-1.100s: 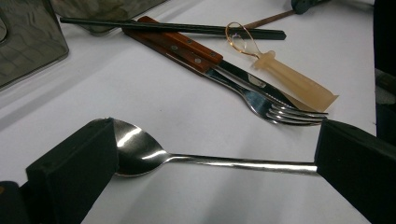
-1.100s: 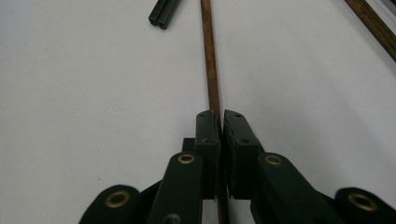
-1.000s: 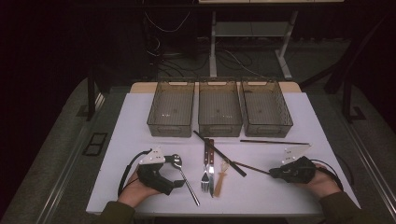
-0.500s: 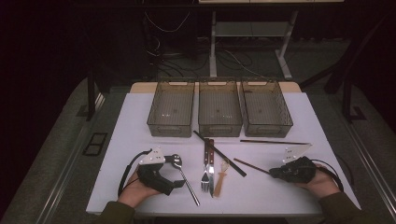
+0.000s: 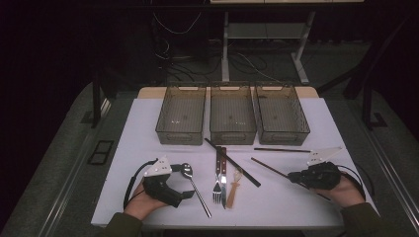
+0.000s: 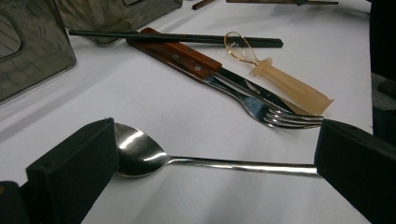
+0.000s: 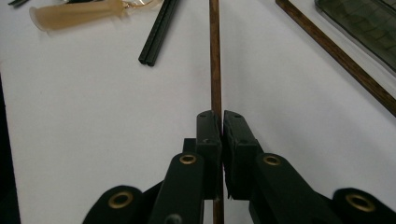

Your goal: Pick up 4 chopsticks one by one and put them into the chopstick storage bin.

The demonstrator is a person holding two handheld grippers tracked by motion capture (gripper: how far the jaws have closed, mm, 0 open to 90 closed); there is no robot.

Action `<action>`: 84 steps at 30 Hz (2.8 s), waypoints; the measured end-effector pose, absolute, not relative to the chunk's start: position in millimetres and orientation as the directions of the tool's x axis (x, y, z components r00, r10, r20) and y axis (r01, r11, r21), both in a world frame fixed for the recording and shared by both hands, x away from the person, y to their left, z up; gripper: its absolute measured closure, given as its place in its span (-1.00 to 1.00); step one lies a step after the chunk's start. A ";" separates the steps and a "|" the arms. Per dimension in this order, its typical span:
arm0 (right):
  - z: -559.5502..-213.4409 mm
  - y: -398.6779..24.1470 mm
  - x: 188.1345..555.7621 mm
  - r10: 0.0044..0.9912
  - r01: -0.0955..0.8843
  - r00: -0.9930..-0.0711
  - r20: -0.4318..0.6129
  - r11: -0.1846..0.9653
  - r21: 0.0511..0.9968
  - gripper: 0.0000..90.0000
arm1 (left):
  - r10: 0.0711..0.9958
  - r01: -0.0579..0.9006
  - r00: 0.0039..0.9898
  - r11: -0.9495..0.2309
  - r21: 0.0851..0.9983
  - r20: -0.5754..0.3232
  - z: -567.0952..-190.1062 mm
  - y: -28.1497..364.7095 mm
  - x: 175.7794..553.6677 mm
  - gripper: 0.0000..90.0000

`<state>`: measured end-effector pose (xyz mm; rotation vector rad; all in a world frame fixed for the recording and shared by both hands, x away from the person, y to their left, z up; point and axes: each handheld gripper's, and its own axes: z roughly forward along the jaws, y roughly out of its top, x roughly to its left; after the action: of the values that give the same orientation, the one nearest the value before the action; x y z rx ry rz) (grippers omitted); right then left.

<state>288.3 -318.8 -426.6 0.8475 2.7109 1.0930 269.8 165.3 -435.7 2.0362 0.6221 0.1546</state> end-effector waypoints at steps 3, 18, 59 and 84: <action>-424.2 -318.1 288.7 0.538 0.475 -0.833 0.126 0.580 0.662 0.91 | 0.488 0.364 0.862 -0.409 0.837 -0.137 -436.9 165.3 268.8 -1.00; -396.9 -298.0 298.7 0.546 0.475 -0.826 0.142 0.537 0.698 0.90 | 0.479 0.346 0.868 -0.400 0.849 -0.128 -436.6 166.3 269.0 -1.00; -339.5 -175.7 382.0 0.582 0.473 -0.805 0.119 0.506 0.721 0.90 | 0.494 0.345 0.860 -0.378 0.859 -0.127 -433.2 168.7 269.9 -1.00; -322.8 -95.7 436.4 0.637 0.503 -0.763 0.113 0.474 0.722 0.90 | 0.467 0.335 0.874 -0.388 0.858 -0.130 -432.7 166.2 270.3 -1.00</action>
<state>436.4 -95.7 -322.8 0.9945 2.5469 1.1603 270.3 166.2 -432.7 2.0105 0.5852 0.1605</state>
